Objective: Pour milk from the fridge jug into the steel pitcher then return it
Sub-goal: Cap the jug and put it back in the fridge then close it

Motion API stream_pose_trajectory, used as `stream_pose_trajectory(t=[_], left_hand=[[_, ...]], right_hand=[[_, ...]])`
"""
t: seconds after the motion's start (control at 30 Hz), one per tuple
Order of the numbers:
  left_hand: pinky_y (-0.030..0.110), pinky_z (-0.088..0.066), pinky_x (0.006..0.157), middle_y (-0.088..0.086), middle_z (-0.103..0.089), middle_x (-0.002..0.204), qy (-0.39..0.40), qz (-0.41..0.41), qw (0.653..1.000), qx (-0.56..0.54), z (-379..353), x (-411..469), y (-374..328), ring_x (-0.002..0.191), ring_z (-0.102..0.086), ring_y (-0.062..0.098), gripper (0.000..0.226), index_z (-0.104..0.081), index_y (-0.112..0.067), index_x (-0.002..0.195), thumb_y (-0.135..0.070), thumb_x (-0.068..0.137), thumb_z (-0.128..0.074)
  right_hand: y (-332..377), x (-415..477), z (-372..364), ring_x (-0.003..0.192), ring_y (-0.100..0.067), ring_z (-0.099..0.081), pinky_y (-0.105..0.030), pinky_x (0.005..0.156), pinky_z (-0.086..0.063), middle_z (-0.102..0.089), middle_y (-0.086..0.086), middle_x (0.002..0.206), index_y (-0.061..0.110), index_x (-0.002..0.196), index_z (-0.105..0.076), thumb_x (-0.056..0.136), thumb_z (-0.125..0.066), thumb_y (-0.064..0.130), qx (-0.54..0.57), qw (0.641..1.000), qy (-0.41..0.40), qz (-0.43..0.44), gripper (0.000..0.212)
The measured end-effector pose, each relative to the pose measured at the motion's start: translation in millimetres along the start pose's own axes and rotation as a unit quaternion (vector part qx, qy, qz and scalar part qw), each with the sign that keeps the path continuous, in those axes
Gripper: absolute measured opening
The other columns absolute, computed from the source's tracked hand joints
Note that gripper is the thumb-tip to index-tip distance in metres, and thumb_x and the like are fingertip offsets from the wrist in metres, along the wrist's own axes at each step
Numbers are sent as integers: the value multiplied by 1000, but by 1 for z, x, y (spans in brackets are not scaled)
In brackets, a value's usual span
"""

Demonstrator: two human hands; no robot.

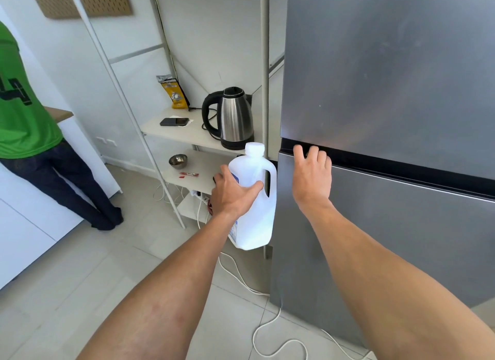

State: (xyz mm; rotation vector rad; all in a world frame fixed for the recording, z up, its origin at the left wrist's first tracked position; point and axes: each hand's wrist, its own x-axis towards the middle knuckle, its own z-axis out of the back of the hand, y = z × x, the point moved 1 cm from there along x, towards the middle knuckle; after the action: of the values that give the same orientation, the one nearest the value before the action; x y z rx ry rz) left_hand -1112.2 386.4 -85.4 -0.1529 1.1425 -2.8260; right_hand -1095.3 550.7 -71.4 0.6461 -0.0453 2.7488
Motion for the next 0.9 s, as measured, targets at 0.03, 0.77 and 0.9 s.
stream_pose_trajectory(t=[0.03, 0.77, 0.9], left_hand=[[40, -49, 76, 1, -45, 99, 1, 1, 1000, -2, 1, -1, 2, 84, -57, 31, 60, -37, -18, 104, -55, 69, -69], [34, -38, 68, 1, -45, 105, 31, -54, 998, 15, 26, -11, 13, 84, -53, 29, 63, -38, -16, 112, -55, 73, -68], [34, -37, 69, 2, -46, 105, 28, -59, 998, 7, 34, -27, 19, 85, -52, 29, 64, -38, -16, 113, -55, 72, -69]], right_hand=[[0, 0, 1, 92, -33, -48, -40, 90, -40, -51, -15, 102, 11, 120, -43, 70, -55, -9, 3, 1000, 3, -2, 55], [10, -37, 11, 87, -34, -44, -41, 89, -38, -48, -17, 101, 7, 123, -46, 63, -47, -18, 9, 1000, -15, 7, 64], [11, -58, 21, 86, -33, -45, -40, 90, -40, -50, -15, 102, 9, 124, -47, 63, -53, -17, 20, 999, -17, 20, 66]])
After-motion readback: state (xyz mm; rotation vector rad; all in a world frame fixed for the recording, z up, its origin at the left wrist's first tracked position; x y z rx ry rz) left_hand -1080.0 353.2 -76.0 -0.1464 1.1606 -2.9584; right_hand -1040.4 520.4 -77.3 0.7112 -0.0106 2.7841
